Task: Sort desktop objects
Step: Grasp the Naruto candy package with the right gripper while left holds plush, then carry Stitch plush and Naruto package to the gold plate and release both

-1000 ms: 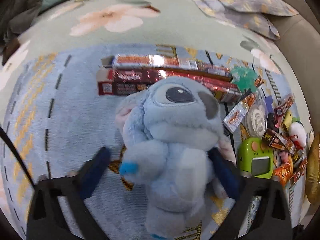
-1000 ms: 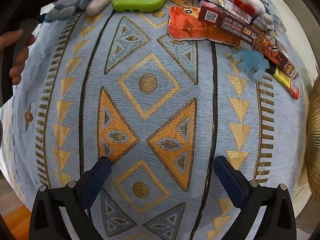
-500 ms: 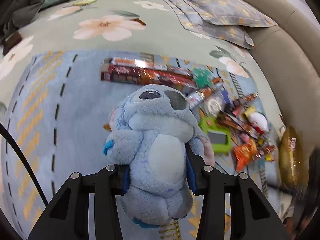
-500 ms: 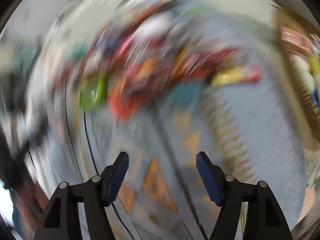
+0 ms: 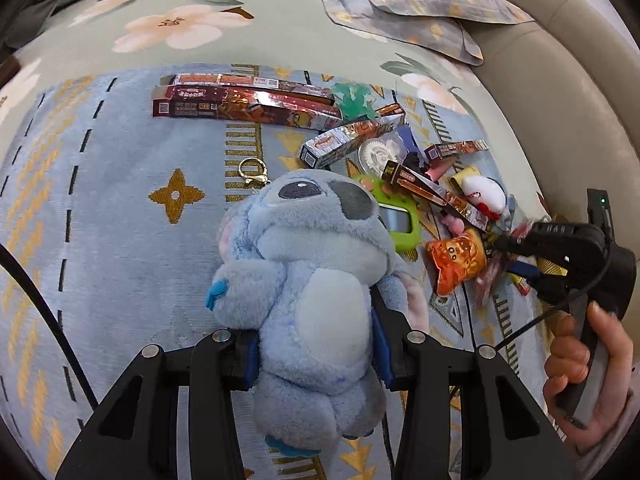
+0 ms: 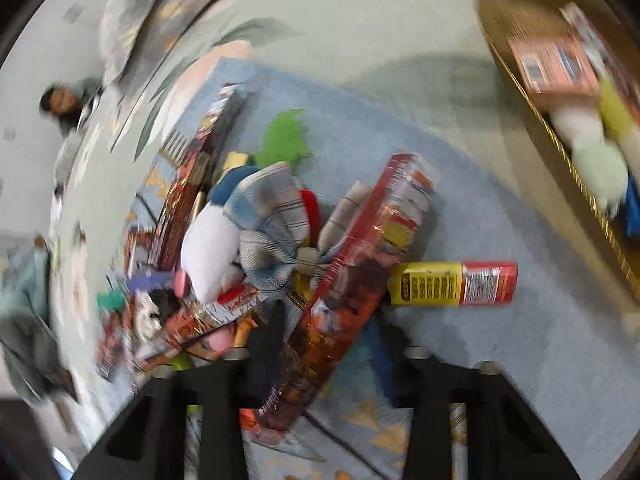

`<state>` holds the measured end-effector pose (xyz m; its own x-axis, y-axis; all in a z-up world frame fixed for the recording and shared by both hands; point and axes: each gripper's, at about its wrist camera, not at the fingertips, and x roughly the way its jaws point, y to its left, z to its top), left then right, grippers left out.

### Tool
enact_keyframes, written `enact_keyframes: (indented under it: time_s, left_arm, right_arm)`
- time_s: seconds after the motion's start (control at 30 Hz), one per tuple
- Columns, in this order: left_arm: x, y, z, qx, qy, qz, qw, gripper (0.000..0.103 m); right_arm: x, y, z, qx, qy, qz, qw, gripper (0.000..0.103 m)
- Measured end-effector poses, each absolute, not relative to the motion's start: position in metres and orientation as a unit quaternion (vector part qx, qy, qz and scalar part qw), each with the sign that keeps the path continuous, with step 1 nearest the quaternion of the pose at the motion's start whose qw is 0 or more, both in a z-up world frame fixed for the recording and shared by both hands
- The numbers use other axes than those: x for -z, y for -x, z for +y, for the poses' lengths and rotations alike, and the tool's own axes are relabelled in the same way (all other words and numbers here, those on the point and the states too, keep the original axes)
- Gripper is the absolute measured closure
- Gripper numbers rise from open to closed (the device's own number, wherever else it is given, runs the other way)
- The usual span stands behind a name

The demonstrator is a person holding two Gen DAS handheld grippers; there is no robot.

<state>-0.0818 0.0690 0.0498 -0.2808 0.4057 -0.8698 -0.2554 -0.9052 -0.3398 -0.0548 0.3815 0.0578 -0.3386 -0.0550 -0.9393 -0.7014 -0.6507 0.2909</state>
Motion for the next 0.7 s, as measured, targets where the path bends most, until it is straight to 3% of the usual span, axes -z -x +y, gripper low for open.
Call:
enact_keyframes:
  time_s: [0.37,0.7]
  left_arm:
    - [-0.061,0.063,0.086,-0.791,0.565,-0.057,0.228,0.062]
    - [-0.088,0.018,0.146,-0.772,0.566,-0.057,0.284,0.062]
  right_arm:
    - [-0.089,-0.023,0.375,-0.771,0.557,0.285,0.116,0.086]
    - [-0.111,-0.100,0.409,-0.759,0.570,0.292,0.120,0.086]
